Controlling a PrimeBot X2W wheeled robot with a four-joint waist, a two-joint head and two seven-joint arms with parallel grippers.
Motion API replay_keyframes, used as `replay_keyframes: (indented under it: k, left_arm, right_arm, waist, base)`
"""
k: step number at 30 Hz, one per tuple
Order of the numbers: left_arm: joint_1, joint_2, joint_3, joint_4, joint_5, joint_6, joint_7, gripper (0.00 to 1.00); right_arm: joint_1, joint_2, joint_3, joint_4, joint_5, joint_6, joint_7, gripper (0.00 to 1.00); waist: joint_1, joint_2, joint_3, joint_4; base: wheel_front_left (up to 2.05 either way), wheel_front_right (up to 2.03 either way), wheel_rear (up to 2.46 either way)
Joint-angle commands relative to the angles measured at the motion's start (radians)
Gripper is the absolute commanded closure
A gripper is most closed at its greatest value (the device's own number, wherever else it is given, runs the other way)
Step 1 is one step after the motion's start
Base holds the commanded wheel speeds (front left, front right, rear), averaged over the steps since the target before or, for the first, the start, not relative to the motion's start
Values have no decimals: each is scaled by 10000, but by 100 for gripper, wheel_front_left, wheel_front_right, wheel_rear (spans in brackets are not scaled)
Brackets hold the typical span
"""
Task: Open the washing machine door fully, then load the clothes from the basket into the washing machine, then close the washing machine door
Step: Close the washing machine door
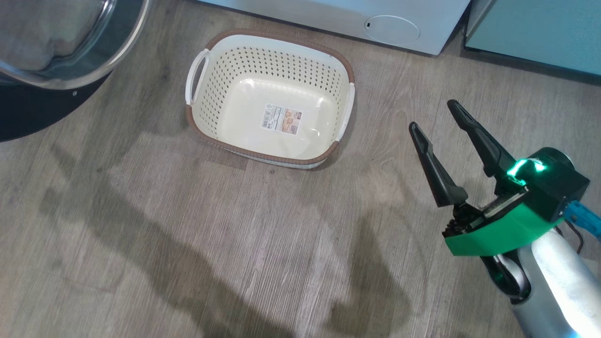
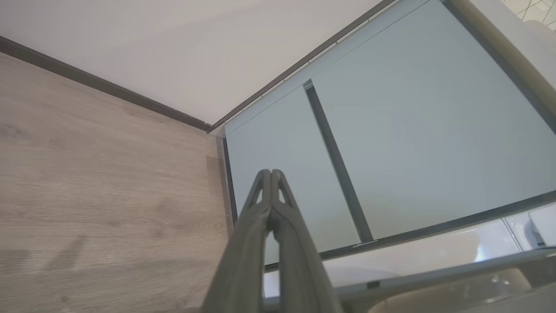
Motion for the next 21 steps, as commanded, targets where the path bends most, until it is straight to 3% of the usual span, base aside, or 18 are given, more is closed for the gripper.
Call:
replay_keyframes:
  k: [1,21]
  left_arm:
    - [-93,644,-10,-306,-18,-93,21,100]
    - [52,4,-823,200,-534,-525,2860,100]
  right_arm:
    - [-37,58,173,-280,-62,0,-92,0]
    - [151,526,39,76,-142,0,-92,0]
  waist:
    - [-1,0,-25,10]
    - [-1,0,-982,-168]
  base:
    - [0,0,0]
    - [0,0,0]
